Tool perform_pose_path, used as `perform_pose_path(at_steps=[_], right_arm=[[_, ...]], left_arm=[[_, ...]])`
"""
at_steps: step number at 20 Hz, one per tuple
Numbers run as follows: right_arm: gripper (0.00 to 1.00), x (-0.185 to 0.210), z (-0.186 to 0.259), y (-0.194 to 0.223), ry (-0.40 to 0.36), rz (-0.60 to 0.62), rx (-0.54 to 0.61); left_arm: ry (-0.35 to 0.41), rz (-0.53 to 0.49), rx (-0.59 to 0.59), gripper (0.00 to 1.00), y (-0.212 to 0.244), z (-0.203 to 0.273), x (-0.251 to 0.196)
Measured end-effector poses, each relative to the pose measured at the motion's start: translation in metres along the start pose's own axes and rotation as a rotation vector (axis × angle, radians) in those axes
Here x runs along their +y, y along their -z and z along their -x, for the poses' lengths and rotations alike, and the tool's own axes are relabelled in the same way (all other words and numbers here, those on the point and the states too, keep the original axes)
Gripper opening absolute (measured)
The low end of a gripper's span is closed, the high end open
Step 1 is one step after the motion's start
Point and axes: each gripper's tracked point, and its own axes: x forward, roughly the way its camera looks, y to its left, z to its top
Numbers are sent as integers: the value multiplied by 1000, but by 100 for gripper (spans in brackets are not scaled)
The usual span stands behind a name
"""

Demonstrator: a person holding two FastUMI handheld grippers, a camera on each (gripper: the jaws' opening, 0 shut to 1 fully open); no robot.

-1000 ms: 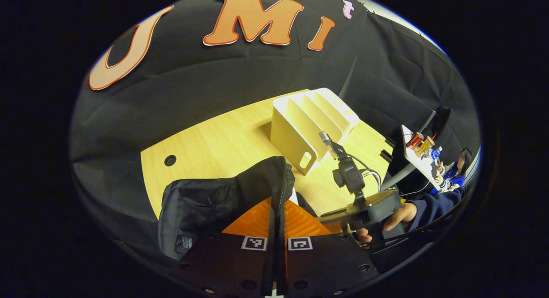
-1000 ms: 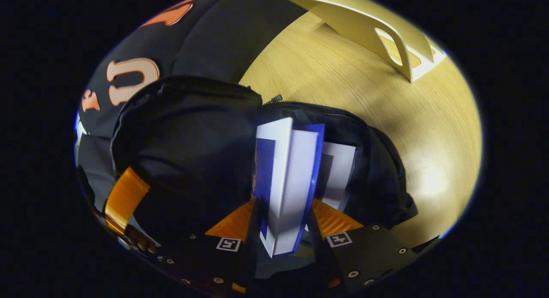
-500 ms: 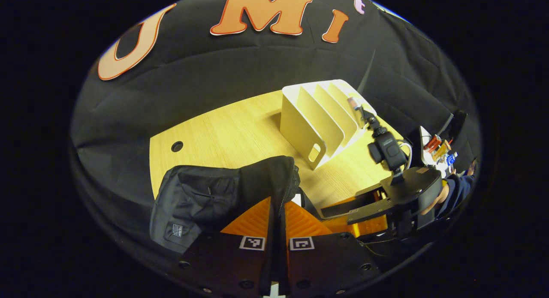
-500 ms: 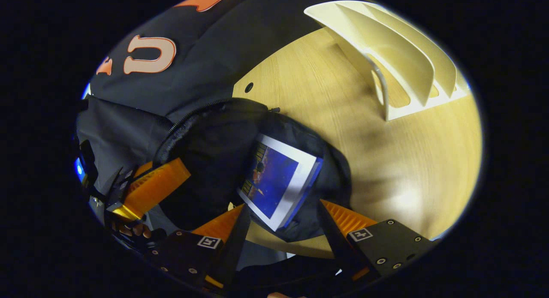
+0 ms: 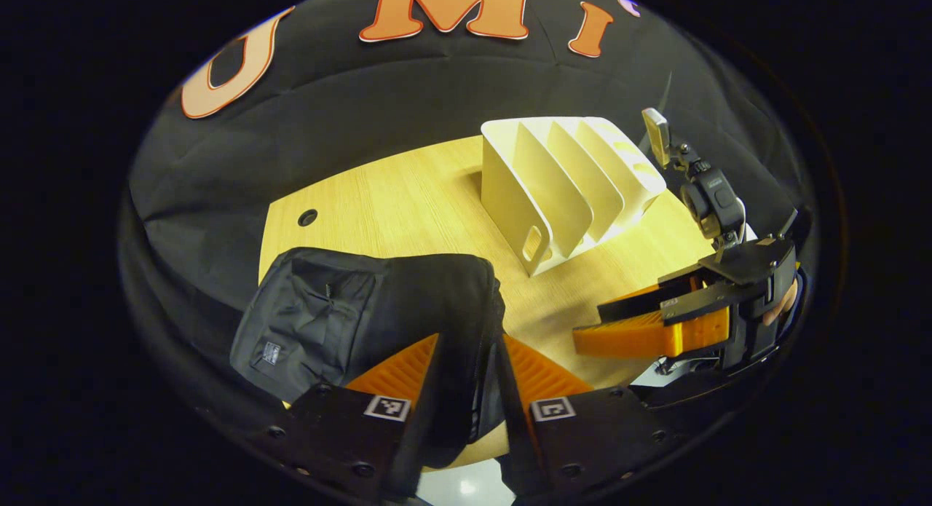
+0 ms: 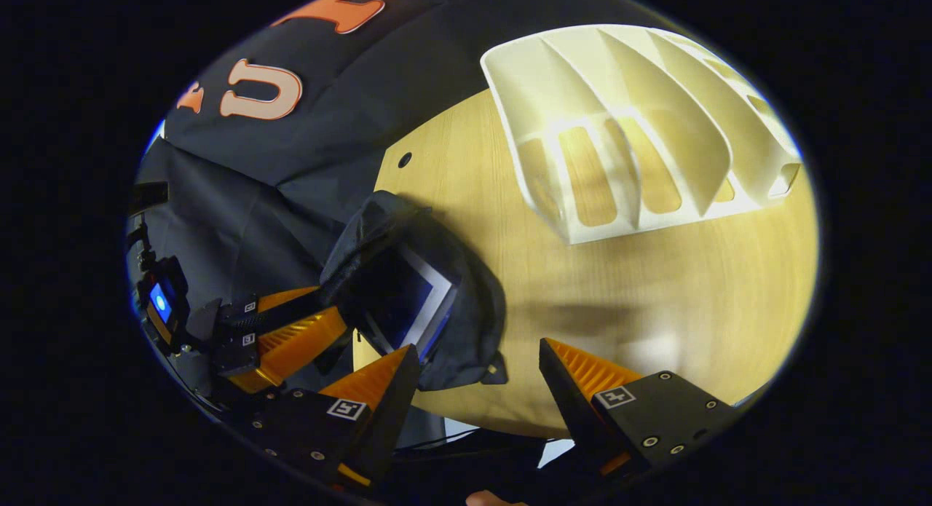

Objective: Open the schoolbag, grab two books from the bookshelf and put them into the schoolbag.

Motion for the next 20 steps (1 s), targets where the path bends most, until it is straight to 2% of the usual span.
perform_pose_path(at_steps=[3, 7, 10, 15, 20], right_arm=[[98, -23, 23, -12, 16, 34, -25], [98, -53, 66, -36, 53, 92, -100], [98, -79, 107, -61, 108, 179, -195], [97, -97, 172, -112, 189, 296, -399], [98, -110, 260, -150, 245, 377, -619]], left_arm=[[-31, 22, -8, 92, -1, -1, -22], [-81, 45, -68, 97, -21, -2, -59], [-131, 56, -161, 98, -49, 0, -92], [-198, 97, -358, 97, -108, 20, -142], [-278, 128, -596, 96, -147, 45, -136]])
